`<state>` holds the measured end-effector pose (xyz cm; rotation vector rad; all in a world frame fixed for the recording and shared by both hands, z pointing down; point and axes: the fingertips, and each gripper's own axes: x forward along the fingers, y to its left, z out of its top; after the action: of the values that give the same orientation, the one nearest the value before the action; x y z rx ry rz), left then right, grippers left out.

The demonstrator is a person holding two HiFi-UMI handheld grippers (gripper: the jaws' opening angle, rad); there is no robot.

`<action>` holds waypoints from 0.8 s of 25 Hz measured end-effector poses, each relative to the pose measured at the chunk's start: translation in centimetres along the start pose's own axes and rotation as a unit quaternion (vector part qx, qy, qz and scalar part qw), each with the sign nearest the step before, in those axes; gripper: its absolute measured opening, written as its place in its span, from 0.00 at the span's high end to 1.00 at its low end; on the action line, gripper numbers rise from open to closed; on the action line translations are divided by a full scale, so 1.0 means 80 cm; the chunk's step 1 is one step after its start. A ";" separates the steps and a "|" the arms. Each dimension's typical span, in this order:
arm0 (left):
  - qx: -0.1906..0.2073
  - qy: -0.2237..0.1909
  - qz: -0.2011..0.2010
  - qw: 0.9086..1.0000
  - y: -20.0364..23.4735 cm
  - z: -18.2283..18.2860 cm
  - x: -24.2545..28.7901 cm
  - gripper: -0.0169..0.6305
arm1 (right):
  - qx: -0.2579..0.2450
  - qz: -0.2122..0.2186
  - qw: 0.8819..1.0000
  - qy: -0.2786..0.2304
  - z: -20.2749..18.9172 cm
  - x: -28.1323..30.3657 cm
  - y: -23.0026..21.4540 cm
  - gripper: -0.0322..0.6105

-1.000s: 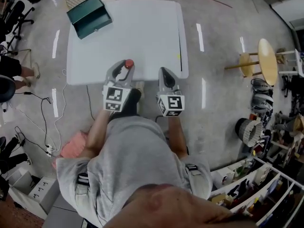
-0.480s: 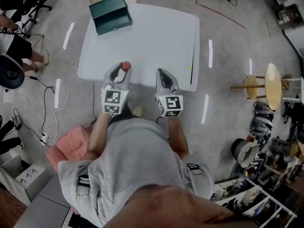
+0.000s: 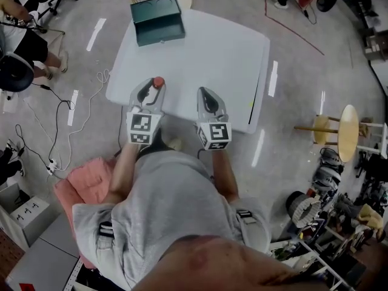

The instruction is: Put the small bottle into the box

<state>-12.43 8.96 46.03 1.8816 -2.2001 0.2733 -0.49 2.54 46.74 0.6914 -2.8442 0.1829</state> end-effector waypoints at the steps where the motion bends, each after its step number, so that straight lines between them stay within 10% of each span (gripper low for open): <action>1: 0.000 0.000 0.001 1.000 0.006 0.002 0.006 0.75 | 0.001 0.001 1.000 0.001 0.002 0.008 -0.001 0.95; 20: -0.001 0.013 0.008 1.000 0.147 0.043 0.098 0.75 | 0.005 0.013 1.000 0.019 0.051 0.182 0.007 0.95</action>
<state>-25.35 2.38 45.20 1.8511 -2.1981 0.2969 -14.04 -4.07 46.13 0.6461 -2.8187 0.2109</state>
